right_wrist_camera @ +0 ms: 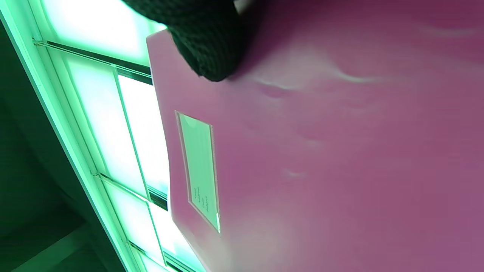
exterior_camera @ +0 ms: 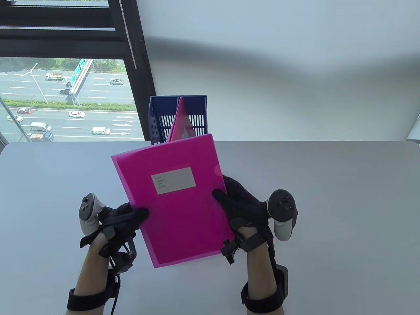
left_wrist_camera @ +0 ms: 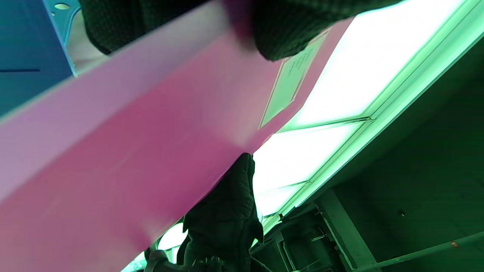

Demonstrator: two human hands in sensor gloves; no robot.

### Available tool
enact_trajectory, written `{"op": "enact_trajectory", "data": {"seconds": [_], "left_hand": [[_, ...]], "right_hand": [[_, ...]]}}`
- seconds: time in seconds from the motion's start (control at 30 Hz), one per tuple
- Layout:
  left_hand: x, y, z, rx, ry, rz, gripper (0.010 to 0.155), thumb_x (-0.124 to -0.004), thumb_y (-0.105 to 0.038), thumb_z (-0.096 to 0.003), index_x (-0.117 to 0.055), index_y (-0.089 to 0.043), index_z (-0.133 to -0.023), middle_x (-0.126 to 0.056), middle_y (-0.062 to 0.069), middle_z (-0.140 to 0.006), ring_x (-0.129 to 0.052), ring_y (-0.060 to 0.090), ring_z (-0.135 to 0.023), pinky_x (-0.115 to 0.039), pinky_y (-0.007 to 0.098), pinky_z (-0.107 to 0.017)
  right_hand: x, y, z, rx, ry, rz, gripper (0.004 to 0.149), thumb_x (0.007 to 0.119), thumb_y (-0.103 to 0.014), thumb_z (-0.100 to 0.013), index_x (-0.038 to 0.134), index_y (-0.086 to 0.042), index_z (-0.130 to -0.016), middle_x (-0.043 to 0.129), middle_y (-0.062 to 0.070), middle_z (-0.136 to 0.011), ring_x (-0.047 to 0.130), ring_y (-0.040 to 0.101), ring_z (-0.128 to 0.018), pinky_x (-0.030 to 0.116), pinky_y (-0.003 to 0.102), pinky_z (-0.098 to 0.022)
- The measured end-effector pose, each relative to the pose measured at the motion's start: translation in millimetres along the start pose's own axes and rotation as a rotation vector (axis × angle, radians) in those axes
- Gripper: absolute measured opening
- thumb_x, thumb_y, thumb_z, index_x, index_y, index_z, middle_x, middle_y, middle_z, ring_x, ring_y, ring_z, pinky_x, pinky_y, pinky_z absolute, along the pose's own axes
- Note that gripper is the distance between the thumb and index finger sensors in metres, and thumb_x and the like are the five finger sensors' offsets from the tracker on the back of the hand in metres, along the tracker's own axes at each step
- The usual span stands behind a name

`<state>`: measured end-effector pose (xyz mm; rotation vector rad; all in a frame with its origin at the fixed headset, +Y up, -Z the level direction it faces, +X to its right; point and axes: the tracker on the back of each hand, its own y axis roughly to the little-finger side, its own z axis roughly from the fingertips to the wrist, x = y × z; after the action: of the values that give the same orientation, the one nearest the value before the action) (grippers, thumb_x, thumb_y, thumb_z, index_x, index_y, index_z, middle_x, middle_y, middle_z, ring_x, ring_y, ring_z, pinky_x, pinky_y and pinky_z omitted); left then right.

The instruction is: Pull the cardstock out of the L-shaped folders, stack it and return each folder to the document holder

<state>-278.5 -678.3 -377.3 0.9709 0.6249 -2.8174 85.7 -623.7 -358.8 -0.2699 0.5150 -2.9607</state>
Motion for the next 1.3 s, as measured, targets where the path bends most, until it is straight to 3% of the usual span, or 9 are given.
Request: {"op": "enact_trajectory", "data": {"seconds": [0.2,0.7,0.97,1.3], "left_hand": [[-1.0,0.3,-0.6,0.0,-0.011,0.01,0.047,-0.073,-0.035,-0.0606,-0.075,-0.01,-0.101,-0.093,0.011,-0.085,-0.106,0.033,-0.067,-0.076,0.053,-0.066],[0.8,1.1,0.1,-0.012,-0.034,0.023,0.048,-0.074,-0.035,-0.06,-0.076,-0.01,-0.101,-0.093,0.011,-0.084,-0.106,0.033,-0.067,-0.075,0.053,-0.067],[5.1,-0.2,2.5,0.0,-0.045,-0.007,0.047,-0.074,-0.034,-0.0598,-0.077,-0.01,-0.1,-0.094,0.011,-0.082,-0.107,0.033,-0.065,-0.076,0.053,-0.066],[4.6,-0.7,2.3,0.012,-0.025,-0.02,0.047,-0.074,-0.034,-0.0594,-0.078,-0.01,-0.099,-0.095,0.011,-0.081,-0.108,0.033,-0.063,-0.076,0.053,-0.066]], "right_hand": [[6.4,-18.6,8.2,-0.138,0.235,0.322,0.06,0.083,-0.033,-0.06,0.053,-0.03,-0.112,0.079,-0.004,-0.1,0.096,0.013,-0.067,0.06,0.05,-0.076],[37.5,-33.2,20.1,-0.296,0.463,0.777,0.065,0.085,-0.035,-0.059,0.049,-0.031,-0.113,0.065,0.001,-0.112,0.095,0.016,-0.077,0.059,0.051,-0.077],[20.4,-36.2,18.5,-0.245,0.37,0.483,0.054,0.087,-0.034,-0.059,0.061,-0.032,-0.106,0.069,-0.002,-0.109,0.096,0.014,-0.074,0.061,0.052,-0.076],[-4.4,-28.8,11.7,-0.104,0.032,0.058,0.04,0.084,-0.041,-0.06,0.078,-0.027,-0.097,0.075,0.007,-0.106,0.092,0.023,-0.074,0.058,0.056,-0.074]]}}
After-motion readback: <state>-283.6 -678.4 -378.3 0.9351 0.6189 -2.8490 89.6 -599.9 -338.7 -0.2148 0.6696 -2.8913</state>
